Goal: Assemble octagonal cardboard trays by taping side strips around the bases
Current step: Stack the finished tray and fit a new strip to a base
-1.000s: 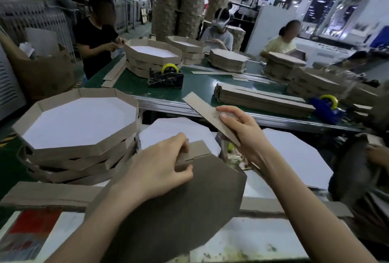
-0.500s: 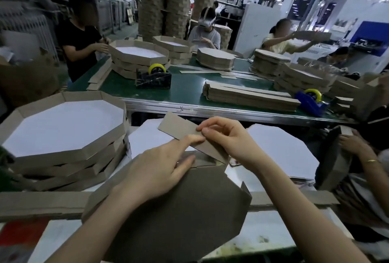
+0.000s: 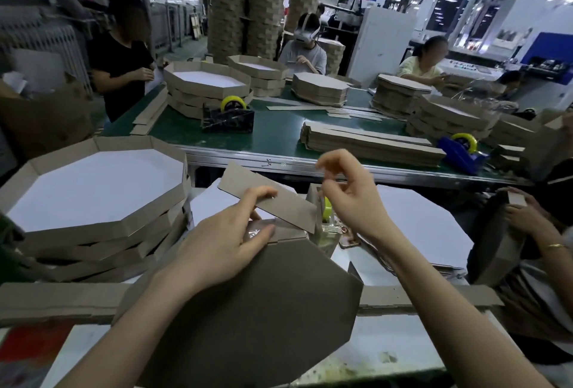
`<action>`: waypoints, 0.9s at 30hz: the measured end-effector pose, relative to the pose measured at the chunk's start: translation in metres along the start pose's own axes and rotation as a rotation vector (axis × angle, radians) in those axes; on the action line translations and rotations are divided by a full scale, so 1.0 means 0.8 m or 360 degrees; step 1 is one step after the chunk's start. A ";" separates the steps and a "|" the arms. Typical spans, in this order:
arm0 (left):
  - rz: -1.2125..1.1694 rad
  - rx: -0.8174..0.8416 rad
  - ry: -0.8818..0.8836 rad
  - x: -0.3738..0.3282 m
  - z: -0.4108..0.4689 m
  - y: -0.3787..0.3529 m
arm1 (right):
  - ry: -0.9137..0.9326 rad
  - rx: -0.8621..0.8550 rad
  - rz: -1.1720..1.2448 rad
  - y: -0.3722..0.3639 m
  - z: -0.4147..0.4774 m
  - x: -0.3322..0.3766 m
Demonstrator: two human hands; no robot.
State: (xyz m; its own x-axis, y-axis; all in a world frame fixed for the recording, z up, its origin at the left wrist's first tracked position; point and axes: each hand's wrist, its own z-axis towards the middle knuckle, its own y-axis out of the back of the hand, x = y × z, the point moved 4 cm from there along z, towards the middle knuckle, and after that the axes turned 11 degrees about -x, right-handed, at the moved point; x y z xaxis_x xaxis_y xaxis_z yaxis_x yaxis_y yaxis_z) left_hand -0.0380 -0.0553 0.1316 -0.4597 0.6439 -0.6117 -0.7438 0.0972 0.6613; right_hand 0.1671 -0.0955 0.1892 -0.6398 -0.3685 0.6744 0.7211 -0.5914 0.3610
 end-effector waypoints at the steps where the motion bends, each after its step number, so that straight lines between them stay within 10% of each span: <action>1: -0.0009 -0.0004 0.0001 0.002 0.001 0.000 | 0.0014 0.0098 0.0055 -0.003 0.000 0.000; 7: -0.0069 0.0001 0.0095 0.016 0.007 0.005 | -0.0109 0.0333 0.0138 -0.023 0.001 -0.002; 15: -0.0040 -0.0065 0.0111 0.022 0.006 0.012 | -0.0163 -0.0047 0.0256 -0.031 0.011 0.007; 21: -0.0200 -0.0111 0.0120 0.020 0.005 0.017 | 0.0991 0.0279 -0.0839 -0.042 -0.001 0.028; 27: -0.0306 -0.0071 0.0061 0.018 0.009 0.015 | 0.1599 0.0720 -0.1120 -0.050 -0.007 0.048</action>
State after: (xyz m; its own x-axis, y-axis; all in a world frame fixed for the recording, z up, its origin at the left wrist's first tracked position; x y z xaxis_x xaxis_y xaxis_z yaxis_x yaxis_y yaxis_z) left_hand -0.0498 -0.0398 0.1338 -0.3245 0.5870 -0.7417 -0.8403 0.1813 0.5110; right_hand 0.1119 -0.0902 0.1970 -0.6900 -0.5687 -0.4477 0.0519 -0.6559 0.7531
